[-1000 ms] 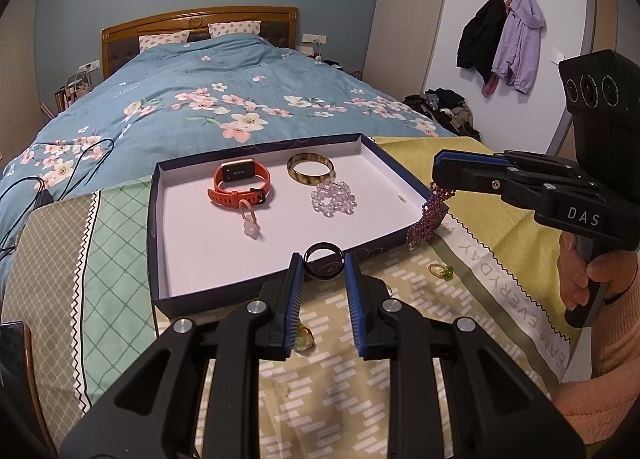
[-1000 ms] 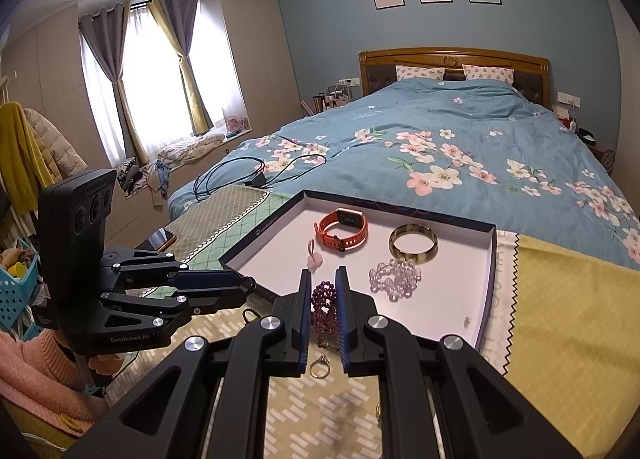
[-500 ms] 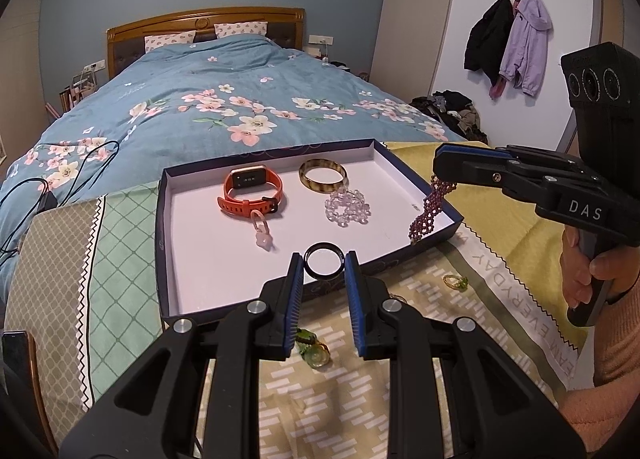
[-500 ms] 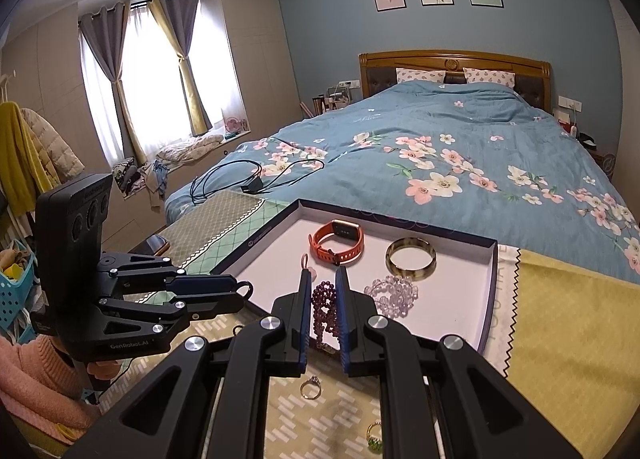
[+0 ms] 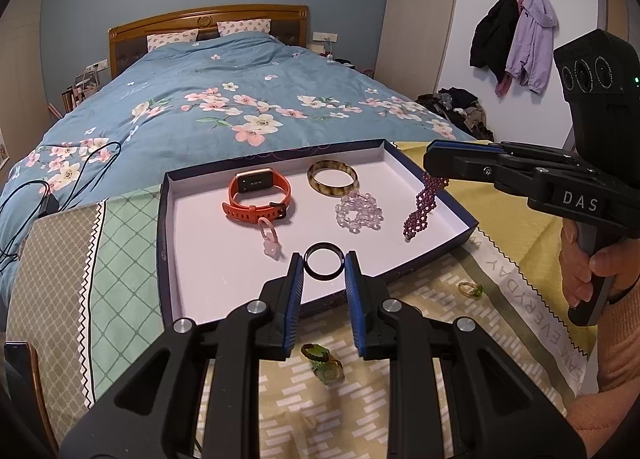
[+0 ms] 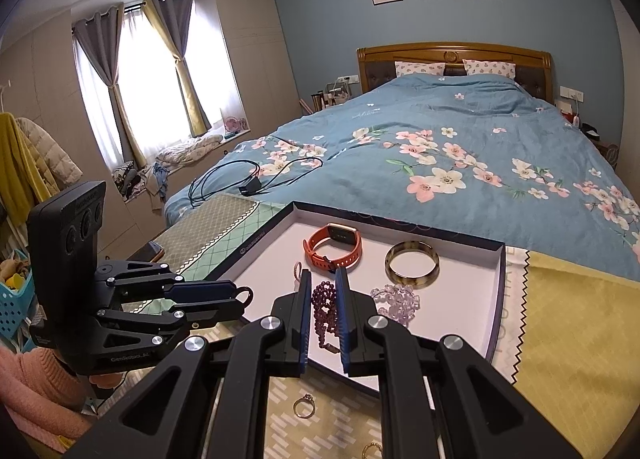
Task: Organize jewelry
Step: 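Carry the black ring with left tool while right carries the beaded bracelet over the tray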
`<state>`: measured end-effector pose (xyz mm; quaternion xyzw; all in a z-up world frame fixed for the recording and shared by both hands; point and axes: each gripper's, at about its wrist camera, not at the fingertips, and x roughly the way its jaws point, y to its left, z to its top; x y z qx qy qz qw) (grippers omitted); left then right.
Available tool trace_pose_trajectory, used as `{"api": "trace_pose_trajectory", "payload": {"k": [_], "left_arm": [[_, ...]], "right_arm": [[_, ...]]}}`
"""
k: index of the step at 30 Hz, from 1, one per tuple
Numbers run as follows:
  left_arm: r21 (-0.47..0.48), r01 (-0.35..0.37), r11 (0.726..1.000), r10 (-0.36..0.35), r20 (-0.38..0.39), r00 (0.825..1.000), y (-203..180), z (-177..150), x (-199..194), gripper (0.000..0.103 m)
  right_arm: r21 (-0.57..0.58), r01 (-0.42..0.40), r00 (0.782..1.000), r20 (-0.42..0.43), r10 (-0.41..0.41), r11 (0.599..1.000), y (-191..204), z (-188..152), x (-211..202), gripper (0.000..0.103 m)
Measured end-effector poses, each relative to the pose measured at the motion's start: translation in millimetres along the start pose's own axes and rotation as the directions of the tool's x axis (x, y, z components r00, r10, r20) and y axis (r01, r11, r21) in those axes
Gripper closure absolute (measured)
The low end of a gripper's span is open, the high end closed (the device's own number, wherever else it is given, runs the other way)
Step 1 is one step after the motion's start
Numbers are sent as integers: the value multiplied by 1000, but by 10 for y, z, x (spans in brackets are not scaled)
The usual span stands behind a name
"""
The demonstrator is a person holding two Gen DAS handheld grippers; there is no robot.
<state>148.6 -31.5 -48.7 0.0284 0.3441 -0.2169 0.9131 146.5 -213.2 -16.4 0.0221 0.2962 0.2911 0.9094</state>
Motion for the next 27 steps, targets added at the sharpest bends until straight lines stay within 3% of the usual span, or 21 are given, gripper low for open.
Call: {"api": "trace_pose_trajectory", "payload": {"k": [27], "left_arm": [[-21,-26,999,25,-43,999,168,40,263,82]], "right_arm": [[15,5,999,-39,-5,1000,-111,36,305,93]]}}
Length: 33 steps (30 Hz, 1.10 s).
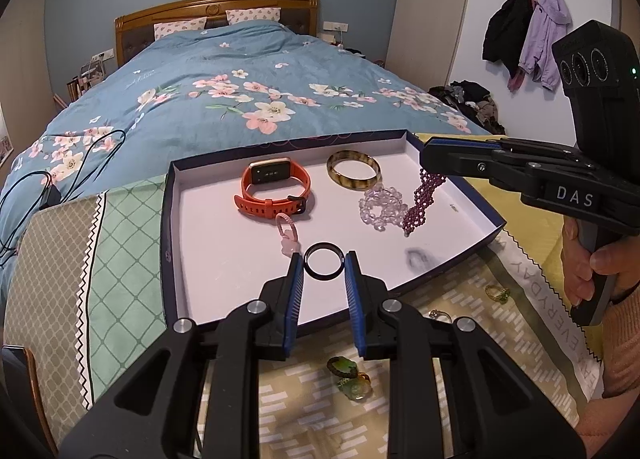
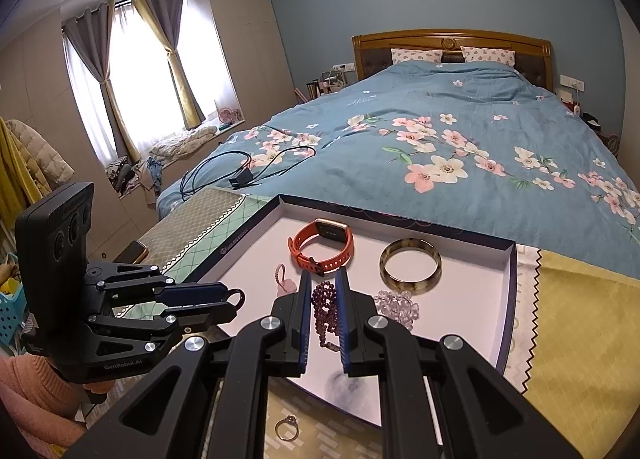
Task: Organize jewelry
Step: 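Carry the black ring with left tool while right carries the beaded bracelet over the tray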
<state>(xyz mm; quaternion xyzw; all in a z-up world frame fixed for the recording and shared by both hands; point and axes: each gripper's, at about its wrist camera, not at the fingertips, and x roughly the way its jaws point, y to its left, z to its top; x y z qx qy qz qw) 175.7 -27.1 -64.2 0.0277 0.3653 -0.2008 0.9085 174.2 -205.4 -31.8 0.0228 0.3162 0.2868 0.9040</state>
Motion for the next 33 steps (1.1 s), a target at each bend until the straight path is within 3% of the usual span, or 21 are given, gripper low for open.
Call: {"api": "trace_pose_trajectory", "payload": {"k": [33], "left_arm": [[-15,-27,1000,26,-53,998,130,46,288,82]], "right_arm": [[6,-19,999,-27,19,1000,-69,79,301,93]]}}
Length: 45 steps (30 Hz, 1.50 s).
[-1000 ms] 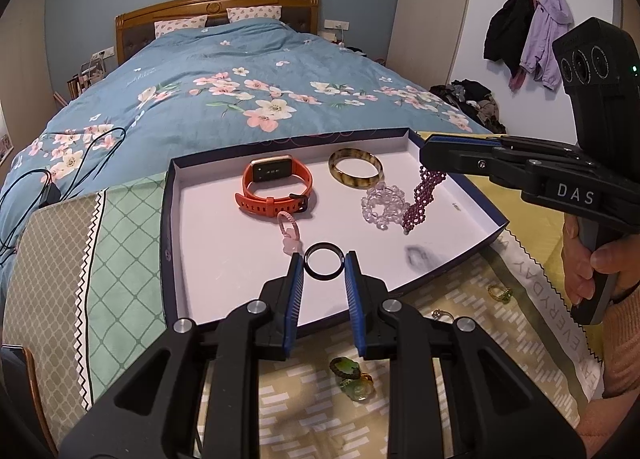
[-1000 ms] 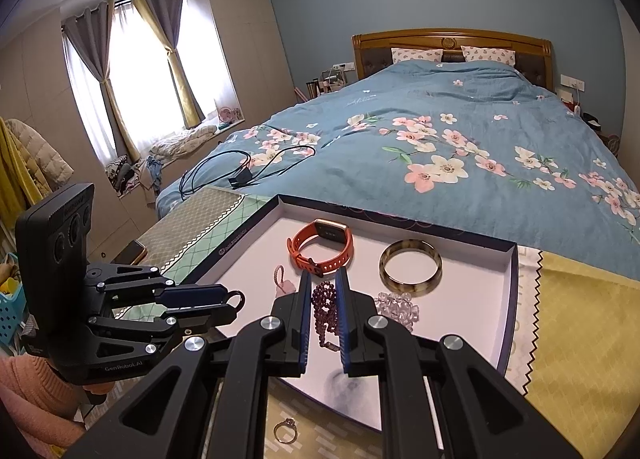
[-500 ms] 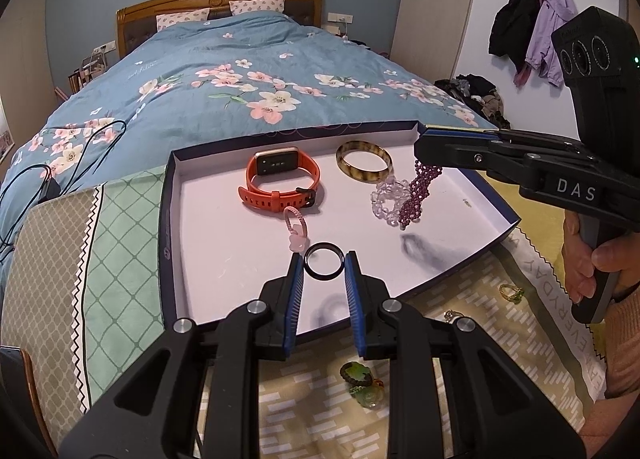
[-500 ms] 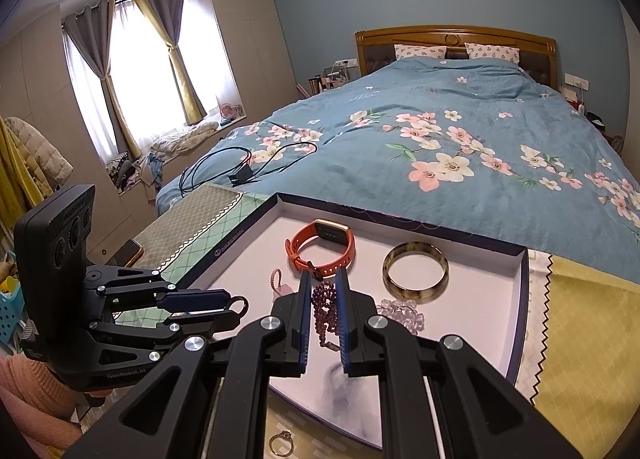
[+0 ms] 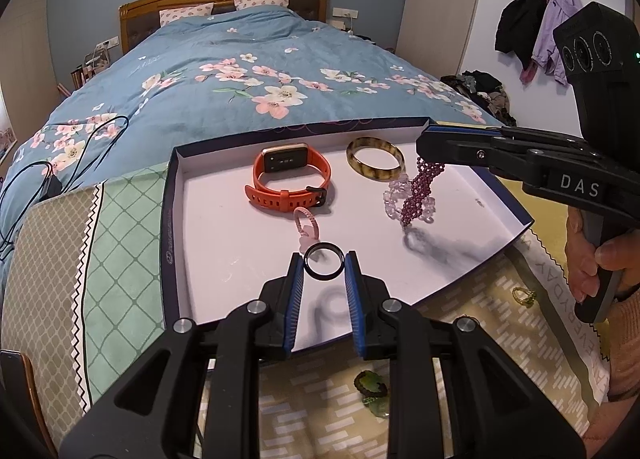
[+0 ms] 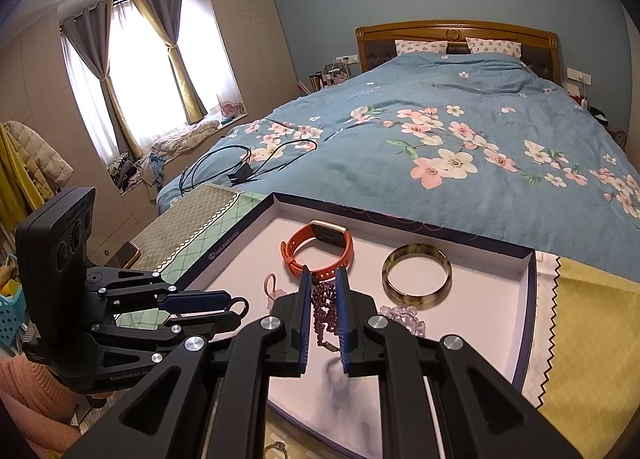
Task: Organize jewelry
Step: 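Carry the black ring with left tool while right carries the beaded bracelet over the tray, then open the right tool to drop the bracelet while left releases the black ring into the tray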
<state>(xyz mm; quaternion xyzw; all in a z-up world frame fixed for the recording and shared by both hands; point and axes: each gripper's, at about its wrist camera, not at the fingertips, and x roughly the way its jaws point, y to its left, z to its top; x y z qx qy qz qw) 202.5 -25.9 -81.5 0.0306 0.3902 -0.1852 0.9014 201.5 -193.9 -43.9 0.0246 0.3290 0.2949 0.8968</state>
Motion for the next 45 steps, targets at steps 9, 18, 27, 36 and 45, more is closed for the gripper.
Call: {"api": "trace_pose_trajectory", "payload": {"k": [9,18,27,36,45], "left_arm": [[-1,3,1000,-3,-29,1000,14,-17,119,82],[-13,10,1000,-11,-79,997,60,21,304,82],[-18,10,1000,-12,-101,995,53,75,414,81],[-33,15,999,-16,-45,999,81,88,200,76],[-50,40,998,-36,69,997,189,-59,-387,72]], "right_arm": [[18,22,1000,-15,-22,1000,-121,-37,27,93],[60,63,997,-40,-61,996,-296,-82,93,93],[110,91,994,-64,-84,990,-428,-139,163,91],[147,120,992,-55,-113,982,-491,-141,103,80],[137,102,995,-14,-101,985,-377,-189,-195,69]]}}
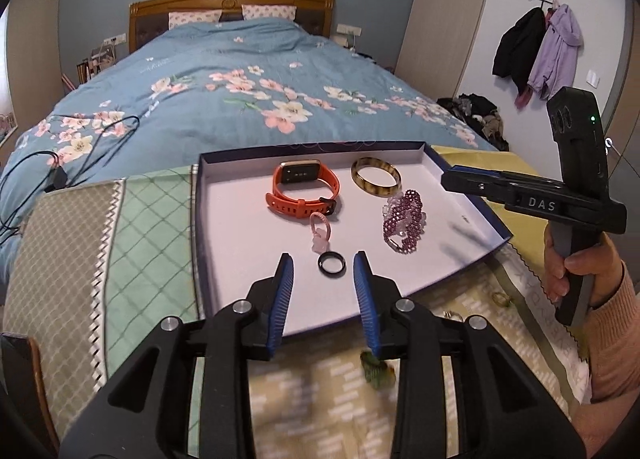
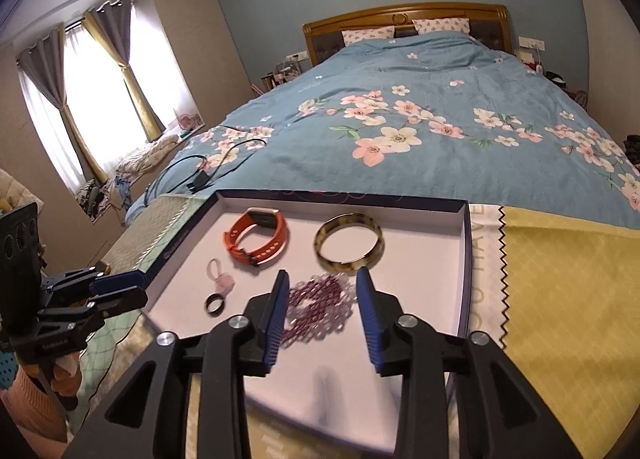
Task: Organize jewelry
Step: 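Open the right tool to drop the bracelet while left releases the black ring into the tray, then withdraw both open tools from the tray back over the cloth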
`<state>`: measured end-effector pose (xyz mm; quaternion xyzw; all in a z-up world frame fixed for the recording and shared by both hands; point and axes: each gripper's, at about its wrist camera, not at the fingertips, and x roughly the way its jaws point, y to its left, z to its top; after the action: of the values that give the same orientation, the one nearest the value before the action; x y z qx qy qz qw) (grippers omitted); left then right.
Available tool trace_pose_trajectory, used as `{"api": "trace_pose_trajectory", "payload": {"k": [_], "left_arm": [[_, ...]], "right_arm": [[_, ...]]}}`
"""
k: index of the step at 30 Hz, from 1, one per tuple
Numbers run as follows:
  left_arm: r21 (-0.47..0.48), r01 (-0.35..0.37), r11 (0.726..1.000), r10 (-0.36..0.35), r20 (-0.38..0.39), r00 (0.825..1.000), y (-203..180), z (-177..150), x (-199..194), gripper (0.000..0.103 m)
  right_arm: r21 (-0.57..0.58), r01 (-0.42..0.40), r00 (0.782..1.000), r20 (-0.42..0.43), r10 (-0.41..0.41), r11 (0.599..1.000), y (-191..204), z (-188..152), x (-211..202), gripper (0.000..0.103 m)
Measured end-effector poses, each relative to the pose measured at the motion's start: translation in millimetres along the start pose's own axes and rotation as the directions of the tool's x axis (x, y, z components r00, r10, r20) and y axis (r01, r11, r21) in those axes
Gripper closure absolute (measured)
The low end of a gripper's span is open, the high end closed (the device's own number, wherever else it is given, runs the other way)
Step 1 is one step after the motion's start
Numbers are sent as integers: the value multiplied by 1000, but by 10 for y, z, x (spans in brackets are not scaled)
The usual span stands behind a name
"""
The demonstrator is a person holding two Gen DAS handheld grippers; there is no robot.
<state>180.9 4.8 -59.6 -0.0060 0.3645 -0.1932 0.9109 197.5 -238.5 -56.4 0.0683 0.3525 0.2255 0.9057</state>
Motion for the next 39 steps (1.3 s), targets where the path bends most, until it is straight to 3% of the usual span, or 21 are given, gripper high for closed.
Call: {"api": "trace_pose_trajectory", "payload": {"k": [8,21,25,33,39], "left_arm": [[26,32,999,-32,-18,999,-76,-294,-227,72],[50,80,996,-74,-106,992,-352,-601,-34,69],[64,66,996,-56,-143,988,-431,-653,48,68],[69,32,997,-20,-166,986,-455,-667,149,73],[63,16,998,-6,-166,986,-445,-674,133,84]], "right_arm": [[-72,-35,999,0,35,997,222,-238,-271,67],[-39,18,995,-102,-22,999,101,-844,-474,63],[-37,28,991,-130,-32,999,73,-963,-472,63],[-39,29,991,-127,-33,999,87,-1017,-499,62],[-73,48,990,-129,-58,996,164,-1024,-507,63]]}}
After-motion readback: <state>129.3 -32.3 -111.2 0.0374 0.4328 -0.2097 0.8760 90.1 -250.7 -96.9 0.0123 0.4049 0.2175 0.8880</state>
